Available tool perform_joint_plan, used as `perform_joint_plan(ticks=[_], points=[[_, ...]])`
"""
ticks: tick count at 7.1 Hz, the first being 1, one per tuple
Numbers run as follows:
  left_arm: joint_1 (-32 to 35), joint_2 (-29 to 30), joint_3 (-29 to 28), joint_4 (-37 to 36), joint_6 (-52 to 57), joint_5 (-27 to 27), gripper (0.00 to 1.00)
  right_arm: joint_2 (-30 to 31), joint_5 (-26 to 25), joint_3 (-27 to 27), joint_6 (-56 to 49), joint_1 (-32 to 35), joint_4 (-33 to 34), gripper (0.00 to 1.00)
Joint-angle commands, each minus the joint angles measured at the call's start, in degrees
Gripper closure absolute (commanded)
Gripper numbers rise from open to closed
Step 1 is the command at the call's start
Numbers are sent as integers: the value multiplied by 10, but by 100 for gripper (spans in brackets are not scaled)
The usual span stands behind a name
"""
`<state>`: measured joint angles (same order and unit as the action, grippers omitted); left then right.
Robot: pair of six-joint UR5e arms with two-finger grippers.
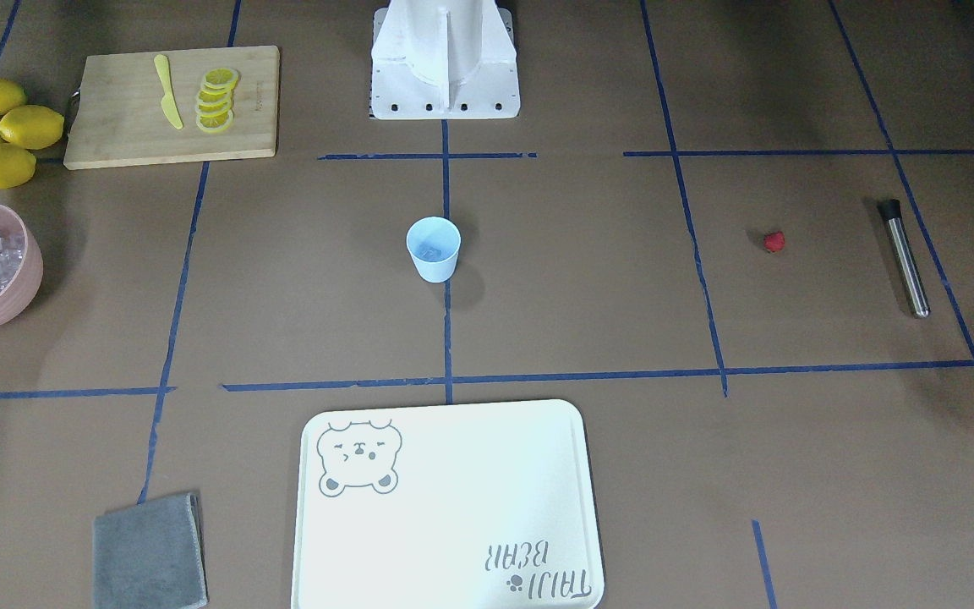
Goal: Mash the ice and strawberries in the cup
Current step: 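Grasp a third ice cube from the bowl with the right gripper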
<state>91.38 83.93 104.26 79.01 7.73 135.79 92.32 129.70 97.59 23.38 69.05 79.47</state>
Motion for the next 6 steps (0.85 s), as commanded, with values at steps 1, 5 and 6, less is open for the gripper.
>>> perform_joint_plan(ticks=[1,5,6], points=[[-1,0,2,0,0,0,0,-4,-1,-13,0,-9,0,1],[0,-1,2,0,0,0,0,-3,0,-13,-2,-17,-1,15],[0,-1,2,0,0,0,0,-3,0,-12,-1,-18,-2,24]])
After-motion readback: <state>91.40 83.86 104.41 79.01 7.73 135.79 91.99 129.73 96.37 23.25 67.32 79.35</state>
